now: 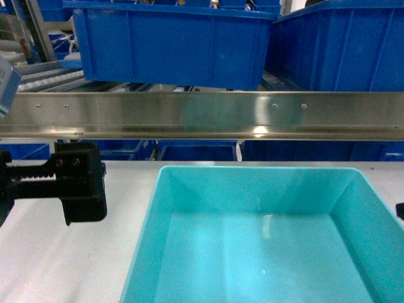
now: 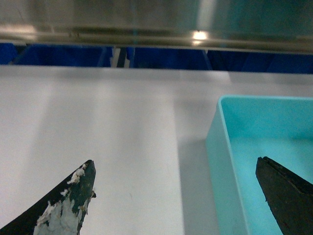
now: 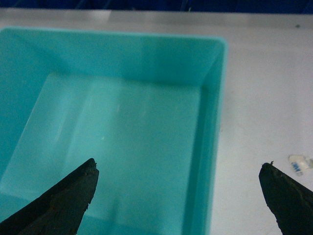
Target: Organize blue bins on left shelf correctly
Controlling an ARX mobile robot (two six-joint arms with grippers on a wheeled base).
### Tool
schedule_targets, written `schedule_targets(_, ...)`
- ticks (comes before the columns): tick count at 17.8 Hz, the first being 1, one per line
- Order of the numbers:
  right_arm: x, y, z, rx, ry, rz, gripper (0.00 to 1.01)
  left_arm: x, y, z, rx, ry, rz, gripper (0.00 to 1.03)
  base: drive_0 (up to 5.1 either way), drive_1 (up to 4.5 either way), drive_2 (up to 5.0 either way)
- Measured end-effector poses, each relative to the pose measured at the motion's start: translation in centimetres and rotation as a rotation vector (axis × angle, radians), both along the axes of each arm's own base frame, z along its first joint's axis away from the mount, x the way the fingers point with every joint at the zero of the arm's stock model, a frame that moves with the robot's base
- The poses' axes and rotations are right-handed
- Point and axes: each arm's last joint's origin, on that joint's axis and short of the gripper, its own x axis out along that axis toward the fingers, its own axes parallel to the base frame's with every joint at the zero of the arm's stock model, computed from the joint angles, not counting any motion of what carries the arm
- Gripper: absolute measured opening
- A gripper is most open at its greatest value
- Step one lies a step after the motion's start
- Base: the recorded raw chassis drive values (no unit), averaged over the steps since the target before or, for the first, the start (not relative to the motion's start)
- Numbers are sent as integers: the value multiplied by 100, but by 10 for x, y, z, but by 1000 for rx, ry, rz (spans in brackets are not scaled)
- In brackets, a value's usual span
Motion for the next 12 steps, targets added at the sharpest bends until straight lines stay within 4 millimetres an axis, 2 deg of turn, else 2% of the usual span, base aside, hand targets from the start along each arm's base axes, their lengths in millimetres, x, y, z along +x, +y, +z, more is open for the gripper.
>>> schedule_targets(6,3,24,-17,-5,108,50,98,7,3,-11,-75,41,-6,98,0,0,0)
schedule_targets(12,19,24,-28,-47,117,-6,98,14,-10,-13,-146,73,-17,98,0,0,0)
